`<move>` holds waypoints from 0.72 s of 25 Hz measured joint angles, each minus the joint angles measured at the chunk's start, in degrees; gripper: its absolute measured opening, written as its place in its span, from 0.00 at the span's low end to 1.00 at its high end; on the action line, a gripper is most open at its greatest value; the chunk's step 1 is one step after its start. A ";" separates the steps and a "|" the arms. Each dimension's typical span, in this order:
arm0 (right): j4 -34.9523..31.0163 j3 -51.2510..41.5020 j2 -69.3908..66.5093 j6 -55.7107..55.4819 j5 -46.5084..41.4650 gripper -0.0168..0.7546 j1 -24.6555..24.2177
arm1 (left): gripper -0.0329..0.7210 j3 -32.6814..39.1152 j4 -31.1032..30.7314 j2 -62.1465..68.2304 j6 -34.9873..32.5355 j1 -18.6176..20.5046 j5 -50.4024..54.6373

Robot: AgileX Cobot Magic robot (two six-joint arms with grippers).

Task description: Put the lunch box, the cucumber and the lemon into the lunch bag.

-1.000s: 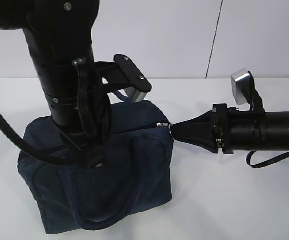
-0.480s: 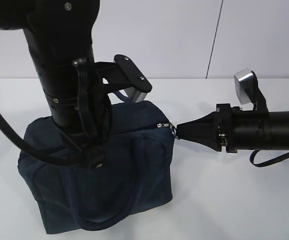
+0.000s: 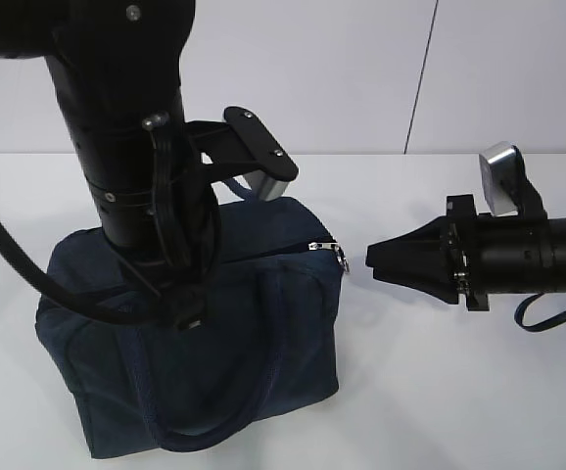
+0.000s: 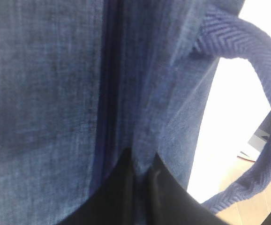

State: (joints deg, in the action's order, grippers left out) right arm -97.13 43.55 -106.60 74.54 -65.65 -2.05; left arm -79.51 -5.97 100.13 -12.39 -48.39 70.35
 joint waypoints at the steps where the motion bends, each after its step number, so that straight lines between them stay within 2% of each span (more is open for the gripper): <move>1: 0.12 0.37 0.00 -0.59 0.00 0.24 0.00 | 0.05 0.00 0.03 0.00 0.00 0.00 0.00; 4: 0.12 1.02 0.00 -2.75 0.00 0.53 0.00 | 0.05 0.00 0.03 0.00 0.00 0.00 0.00; 6: 0.32 1.24 0.00 -3.08 0.00 0.63 0.00 | 0.05 0.00 0.03 0.00 0.00 0.00 0.00; 9: 0.33 1.21 0.00 -3.31 0.00 0.67 0.00 | 0.05 0.00 0.03 0.00 0.00 0.00 0.00; 14: -0.70 1.35 0.00 -3.44 0.00 0.68 0.23 | 0.05 0.00 0.03 0.00 0.00 0.00 0.00; 18: -2.28 2.00 0.00 -2.04 0.00 0.68 2.89 | 0.05 0.00 0.03 0.00 0.00 0.00 0.00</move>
State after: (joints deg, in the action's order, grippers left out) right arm -99.41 45.55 -106.60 72.50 -65.65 0.84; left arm -79.51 -5.94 100.13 -12.39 -48.39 70.35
